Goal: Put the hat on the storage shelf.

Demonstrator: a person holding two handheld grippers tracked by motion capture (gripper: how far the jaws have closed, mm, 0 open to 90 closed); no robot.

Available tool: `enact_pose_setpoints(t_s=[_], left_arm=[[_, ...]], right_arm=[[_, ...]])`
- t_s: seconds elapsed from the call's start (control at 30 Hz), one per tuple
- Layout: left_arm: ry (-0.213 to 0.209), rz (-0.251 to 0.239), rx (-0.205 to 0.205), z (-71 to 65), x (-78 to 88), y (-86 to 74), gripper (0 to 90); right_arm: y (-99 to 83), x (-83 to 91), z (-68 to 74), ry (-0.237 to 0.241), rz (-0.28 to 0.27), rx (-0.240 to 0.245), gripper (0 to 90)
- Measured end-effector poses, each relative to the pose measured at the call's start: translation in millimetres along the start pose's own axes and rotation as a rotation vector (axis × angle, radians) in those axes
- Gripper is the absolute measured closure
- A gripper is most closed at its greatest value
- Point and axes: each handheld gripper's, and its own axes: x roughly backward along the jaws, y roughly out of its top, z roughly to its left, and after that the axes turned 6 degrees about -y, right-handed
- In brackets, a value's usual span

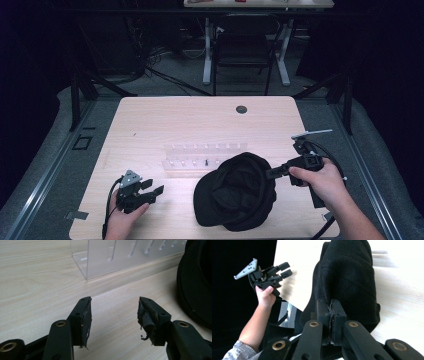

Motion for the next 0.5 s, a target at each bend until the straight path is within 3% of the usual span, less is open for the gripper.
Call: enact_pose_setpoints(t_s=[0.4, 0.5], left_arm=[[0.003, -0.002, -0.002, -0.8, -0.3, 0.0, 45.3], [0.003, -0.001, -0.002, -0.7, -0.4, -0.1, 45.3]], right_arm=[[2.6, 4.9, 18.2, 0.075, -0.036, 0.013, 88.2], [3.3, 7.3, 21.1, 0.114, -0.036, 0.008, 88.3]])
